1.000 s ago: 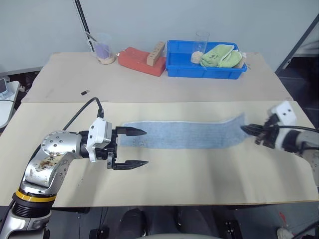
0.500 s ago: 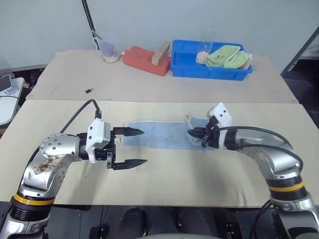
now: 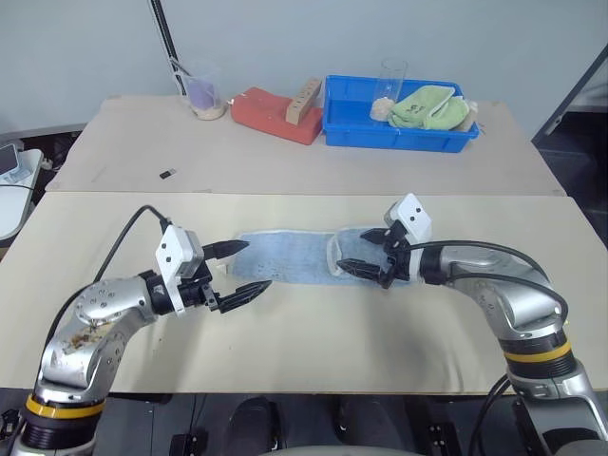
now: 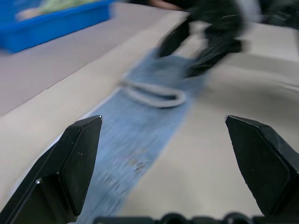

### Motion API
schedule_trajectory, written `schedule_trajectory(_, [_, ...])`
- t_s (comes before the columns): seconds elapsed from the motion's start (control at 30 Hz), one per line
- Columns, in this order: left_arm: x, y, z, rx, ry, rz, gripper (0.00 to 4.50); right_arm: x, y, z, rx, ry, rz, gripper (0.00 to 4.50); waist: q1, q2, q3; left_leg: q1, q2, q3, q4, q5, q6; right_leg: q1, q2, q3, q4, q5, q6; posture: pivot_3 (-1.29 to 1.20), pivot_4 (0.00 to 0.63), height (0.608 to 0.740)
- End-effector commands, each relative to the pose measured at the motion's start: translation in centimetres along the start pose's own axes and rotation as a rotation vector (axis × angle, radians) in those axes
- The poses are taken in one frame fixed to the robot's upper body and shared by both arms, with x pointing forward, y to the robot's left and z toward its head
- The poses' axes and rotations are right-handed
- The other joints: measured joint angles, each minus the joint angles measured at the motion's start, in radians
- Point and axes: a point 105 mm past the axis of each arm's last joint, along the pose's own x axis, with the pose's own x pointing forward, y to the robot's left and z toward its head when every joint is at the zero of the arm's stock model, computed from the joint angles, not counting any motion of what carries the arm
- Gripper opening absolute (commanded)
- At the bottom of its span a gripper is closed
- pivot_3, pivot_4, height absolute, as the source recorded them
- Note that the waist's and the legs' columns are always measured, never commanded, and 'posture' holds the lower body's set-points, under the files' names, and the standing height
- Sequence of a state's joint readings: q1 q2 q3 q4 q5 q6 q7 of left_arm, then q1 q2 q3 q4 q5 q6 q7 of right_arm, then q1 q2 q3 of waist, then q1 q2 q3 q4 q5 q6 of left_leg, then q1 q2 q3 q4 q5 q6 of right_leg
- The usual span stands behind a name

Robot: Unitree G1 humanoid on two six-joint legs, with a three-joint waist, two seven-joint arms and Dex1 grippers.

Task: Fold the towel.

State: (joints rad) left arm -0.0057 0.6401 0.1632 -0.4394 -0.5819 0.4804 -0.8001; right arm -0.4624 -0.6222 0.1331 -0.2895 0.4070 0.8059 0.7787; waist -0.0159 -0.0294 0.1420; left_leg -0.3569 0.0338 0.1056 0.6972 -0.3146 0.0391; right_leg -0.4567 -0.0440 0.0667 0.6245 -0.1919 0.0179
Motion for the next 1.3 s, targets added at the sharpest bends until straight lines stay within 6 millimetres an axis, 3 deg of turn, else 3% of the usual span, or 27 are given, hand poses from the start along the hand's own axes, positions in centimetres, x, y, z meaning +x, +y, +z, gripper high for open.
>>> schedule_trajectory(0.03, [-1.2, 0.8, 0.4, -0.096, -0.049, 0.224, 4.5, -0.8, 1.4, 2.1, -0.142, -0.064, 0.088, 4.47, 0.0, 0.0, 0.0, 0.0, 0.0, -0.001, 0.0, 0.0, 0.0, 0.0, 0.0, 0.0, 0.0, 0.0, 0.0, 0.0, 0.15, 0.717])
schedule_trajectory(0.2, [-1.8, 0.8, -2.0, -0.324, -0.013, 0.443, 4.5, -1.5, 2.2, 3.4, -0.209, -0.098, 0.179, 4.47, 0.002, -0.001, 0.0, 0.001, 0.0, -0.003, 0.0, 0.0, 0.0, 0.001, -0.001, 0.0, 0.001, 0.0, 0.0, 0.0, 0.15, 0.717])
schedule_trajectory(0.37, [0.1, 0.1, -4.1, -0.536, 0.057, 0.507, 4.5, -1.4, 1.9, 4.4, -0.257, -0.106, 0.219, 4.47, 0.004, -0.002, 0.0, 0.002, -0.001, -0.004, 0.001, 0.0, 0.0, 0.002, -0.001, 0.0, 0.001, 0.0, 0.0, 0.0, 0.15, 0.717])
schedule_trajectory(0.57, [2.1, -0.2, -5.6, -0.653, 0.105, 0.575, 4.5, -1.7, 1.4, 4.7, -0.295, -0.088, 0.252, 4.47, 0.003, -0.002, 0.0, 0.002, -0.002, -0.004, 0.0, 0.0, 0.0, 0.003, 0.0, -0.001, 0.001, 0.0, -0.001, 0.0, 0.15, 0.717])
schedule_trajectory(0.77, [4.2, -0.3, -5.4, -0.687, 0.097, 0.557, 4.5, -2.1, 0.8, 4.9, -0.319, -0.072, 0.256, 4.47, 0.005, -0.003, 0.0, 0.002, -0.003, -0.005, 0.0, 0.0, 0.0, 0.003, 0.0, -0.001, 0.001, 0.001, -0.001, 0.0, 0.15, 0.717])
schedule_trajectory(0.87, [4.1, 0.6, -5.4, -0.694, 0.079, 0.623, 3.68, -2.3, 0.6, 5.0, -0.326, -0.068, 0.257, 4.5, 0.004, -0.003, 0.0, 0.002, -0.004, -0.005, 0.001, 0.0, 0.0, 0.004, -0.001, -0.001, 0.001, 0.001, -0.001, 0.0, 0.15, 0.717])
schedule_trajectory(1.13, [3.8, 2.4, -4.2, -0.568, 0.023, 0.688, 0.04, -3.2, 0.3, 4.6, -0.325, -0.049, 0.244, 4.5, 0.003, -0.003, 0.0, 0.002, -0.003, -0.006, 0.0, 0.0, 0.0, 0.004, -0.001, -0.001, 0.0, 0.001, -0.001, 0.0, 0.15, 0.717])
schedule_trajectory(1.3, [5.6, 0.8, -1.7, -0.325, 0.012, 0.465, 0.04, -4.7, -0.6, 3.9, -0.318, -0.012, 0.184, 4.5, 0.006, -0.003, 0.0, 0.002, -0.003, -0.005, 0.0, 0.0, 0.0, 0.004, -0.001, -0.001, 0.0, 0.0, -0.001, 0.0, 0.15, 0.717])
